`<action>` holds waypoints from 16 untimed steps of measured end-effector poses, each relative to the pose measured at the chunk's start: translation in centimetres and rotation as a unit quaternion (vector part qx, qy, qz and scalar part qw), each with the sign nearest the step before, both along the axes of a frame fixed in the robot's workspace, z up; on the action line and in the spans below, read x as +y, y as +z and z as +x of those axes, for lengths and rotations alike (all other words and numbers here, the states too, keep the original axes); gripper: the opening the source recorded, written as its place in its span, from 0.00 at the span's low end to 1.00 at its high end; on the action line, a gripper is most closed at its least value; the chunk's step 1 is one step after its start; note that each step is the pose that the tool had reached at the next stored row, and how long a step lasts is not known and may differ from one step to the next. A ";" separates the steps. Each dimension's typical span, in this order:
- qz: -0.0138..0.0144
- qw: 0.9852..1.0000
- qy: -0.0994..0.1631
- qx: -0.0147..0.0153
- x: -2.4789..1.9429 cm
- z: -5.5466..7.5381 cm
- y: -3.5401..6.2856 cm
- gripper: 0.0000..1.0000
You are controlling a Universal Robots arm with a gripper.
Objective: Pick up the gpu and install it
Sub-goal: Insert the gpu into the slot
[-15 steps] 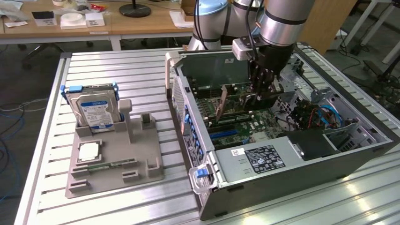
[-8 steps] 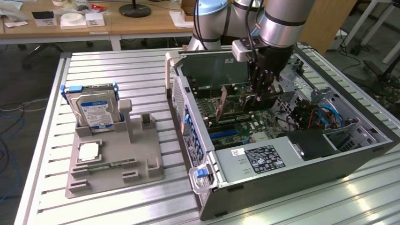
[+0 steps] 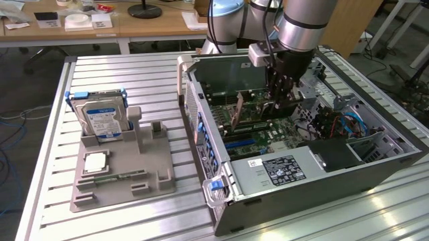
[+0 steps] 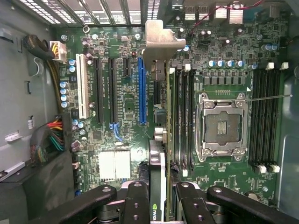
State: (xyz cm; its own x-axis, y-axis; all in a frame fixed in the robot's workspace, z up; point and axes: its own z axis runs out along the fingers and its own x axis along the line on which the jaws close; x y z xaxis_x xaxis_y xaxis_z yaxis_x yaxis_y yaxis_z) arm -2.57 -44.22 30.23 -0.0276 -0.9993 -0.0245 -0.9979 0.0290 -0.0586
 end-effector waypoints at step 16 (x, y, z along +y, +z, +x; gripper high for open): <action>0.000 1.000 0.000 0.000 -0.01 0.0 -0.73 0.27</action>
